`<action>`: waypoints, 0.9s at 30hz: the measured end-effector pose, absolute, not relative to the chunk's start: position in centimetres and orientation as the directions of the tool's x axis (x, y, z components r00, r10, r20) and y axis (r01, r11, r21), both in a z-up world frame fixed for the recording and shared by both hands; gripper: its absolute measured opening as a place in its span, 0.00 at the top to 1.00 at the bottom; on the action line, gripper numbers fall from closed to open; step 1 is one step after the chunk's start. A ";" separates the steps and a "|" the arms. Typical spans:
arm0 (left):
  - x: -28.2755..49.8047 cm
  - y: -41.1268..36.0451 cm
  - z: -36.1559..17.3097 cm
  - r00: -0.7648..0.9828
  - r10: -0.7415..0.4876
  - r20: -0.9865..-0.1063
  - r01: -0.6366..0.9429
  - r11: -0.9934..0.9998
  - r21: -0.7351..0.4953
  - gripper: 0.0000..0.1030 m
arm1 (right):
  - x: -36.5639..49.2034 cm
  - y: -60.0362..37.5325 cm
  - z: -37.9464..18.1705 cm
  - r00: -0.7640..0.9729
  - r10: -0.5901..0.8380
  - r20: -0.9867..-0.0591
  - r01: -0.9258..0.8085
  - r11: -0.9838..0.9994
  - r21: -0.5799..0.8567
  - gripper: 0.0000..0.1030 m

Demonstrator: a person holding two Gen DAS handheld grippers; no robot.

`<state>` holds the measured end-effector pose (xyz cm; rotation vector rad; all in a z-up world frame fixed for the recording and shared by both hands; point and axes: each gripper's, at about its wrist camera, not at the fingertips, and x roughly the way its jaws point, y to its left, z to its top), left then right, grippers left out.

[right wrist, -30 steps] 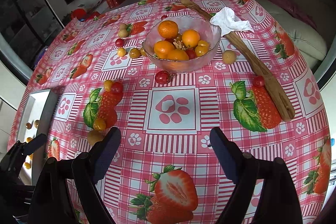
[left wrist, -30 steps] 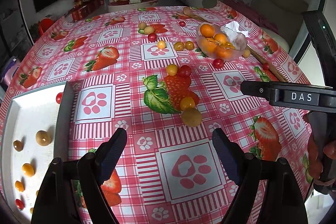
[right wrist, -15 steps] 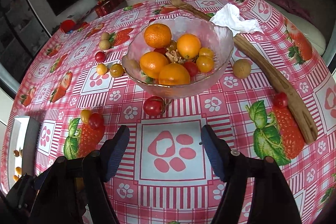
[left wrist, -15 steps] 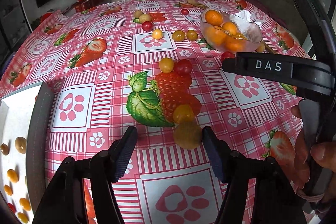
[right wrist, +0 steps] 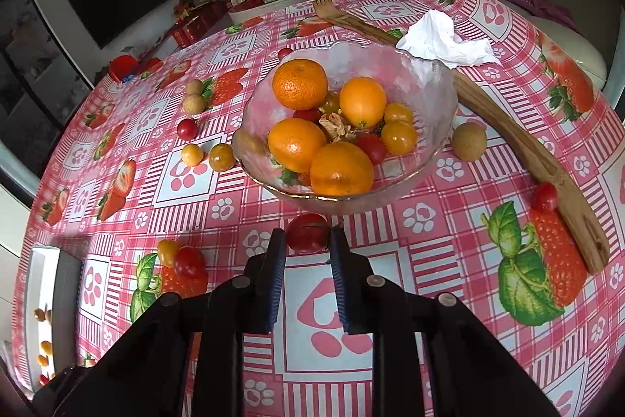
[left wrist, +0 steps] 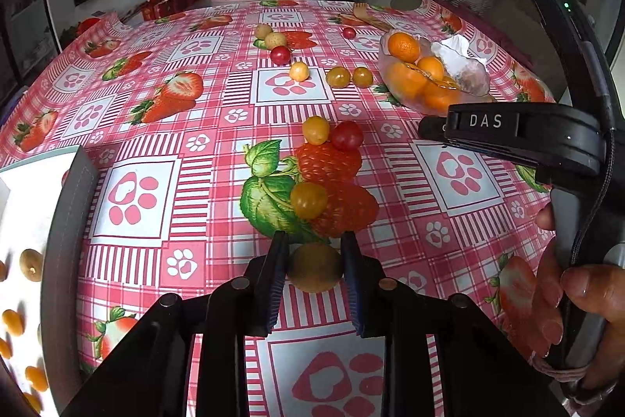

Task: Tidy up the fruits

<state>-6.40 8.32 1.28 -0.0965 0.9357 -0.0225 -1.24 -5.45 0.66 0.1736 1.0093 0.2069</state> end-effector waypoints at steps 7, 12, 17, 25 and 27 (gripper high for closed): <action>-7.9 8.8 1.3 0.593 -0.092 -0.800 -0.014 0.992 -0.124 0.72 | -4.7 -6.8 1.3 0.497 0.291 -0.818 -0.133 0.957 0.259 0.76; -9.7 9.0 1.6 0.591 -0.106 -0.800 -0.008 0.991 -0.137 0.72 | -7.6 -8.0 2.2 0.496 0.323 -0.806 -0.152 0.946 0.286 0.76; -11.7 9.4 2.0 0.593 -0.103 -0.799 -0.001 0.992 -0.129 0.72 | -9.5 -8.0 2.6 0.484 0.335 -0.808 -0.174 0.942 0.286 0.76; -14.4 10.7 3.3 0.609 -0.105 -0.786 -0.004 0.991 -0.135 0.72 | -6.7 -6.6 1.0 0.489 0.273 -0.828 -0.152 0.962 0.228 0.33; -14.8 11.0 3.4 0.608 -0.103 -0.787 -0.007 0.991 -0.135 0.72 | -6.0 -6.0 0.9 0.506 0.243 -0.828 -0.141 0.970 0.198 0.33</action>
